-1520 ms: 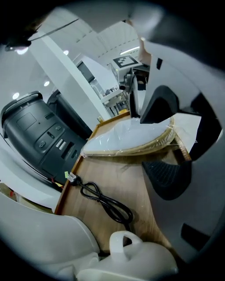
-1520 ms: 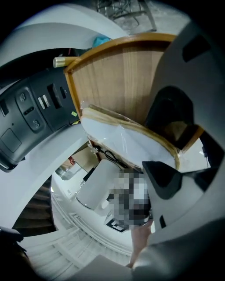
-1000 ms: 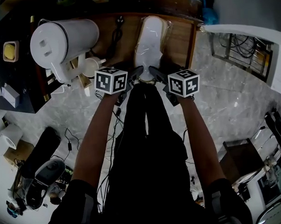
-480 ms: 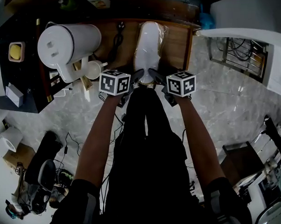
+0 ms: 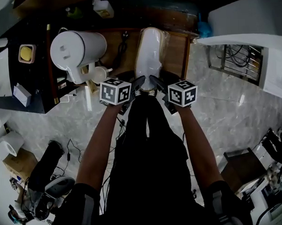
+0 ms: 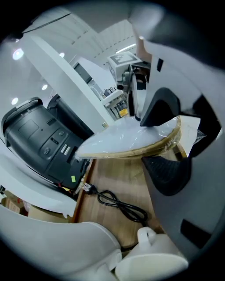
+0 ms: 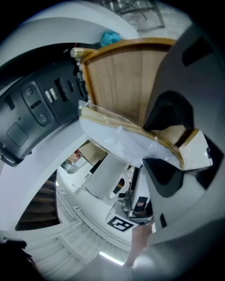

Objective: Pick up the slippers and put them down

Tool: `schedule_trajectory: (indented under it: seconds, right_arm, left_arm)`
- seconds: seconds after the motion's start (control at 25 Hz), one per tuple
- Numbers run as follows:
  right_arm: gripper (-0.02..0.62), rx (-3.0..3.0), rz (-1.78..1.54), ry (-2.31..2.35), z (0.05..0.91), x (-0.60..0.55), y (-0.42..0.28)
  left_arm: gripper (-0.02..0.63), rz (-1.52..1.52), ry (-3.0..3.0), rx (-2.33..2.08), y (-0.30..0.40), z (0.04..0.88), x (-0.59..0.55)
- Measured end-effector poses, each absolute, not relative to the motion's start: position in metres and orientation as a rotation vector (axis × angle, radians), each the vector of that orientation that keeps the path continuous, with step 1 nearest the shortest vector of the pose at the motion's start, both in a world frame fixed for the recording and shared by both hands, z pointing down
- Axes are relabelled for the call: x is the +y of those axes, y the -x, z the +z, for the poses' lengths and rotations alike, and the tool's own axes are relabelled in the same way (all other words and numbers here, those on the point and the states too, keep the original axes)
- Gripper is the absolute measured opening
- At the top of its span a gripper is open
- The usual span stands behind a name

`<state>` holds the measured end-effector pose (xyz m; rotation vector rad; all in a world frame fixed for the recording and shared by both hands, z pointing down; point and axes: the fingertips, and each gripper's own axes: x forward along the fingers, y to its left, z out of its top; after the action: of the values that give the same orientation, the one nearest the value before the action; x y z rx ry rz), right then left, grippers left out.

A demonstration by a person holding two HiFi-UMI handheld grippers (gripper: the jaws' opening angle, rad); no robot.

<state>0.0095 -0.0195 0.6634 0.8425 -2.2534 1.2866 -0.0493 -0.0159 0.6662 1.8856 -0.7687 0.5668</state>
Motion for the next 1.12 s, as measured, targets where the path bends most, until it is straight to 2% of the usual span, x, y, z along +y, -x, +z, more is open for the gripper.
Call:
schedule_trajectory:
  seconds: [0.12,1.12]
  right_arm:
    - [0.204,-2.277,1.155,-0.848,0.645,-0.026,-0.008]
    - [0.204,-2.452,0.955,-0.881,0.487,0.018,-0.037]
  left_arm:
    - [0.219,0.587,-1.928,-0.794,0.050,0.651,-0.021]
    - [0.219,0.351,-2.097,-0.862,0.022,0.492,0.022]
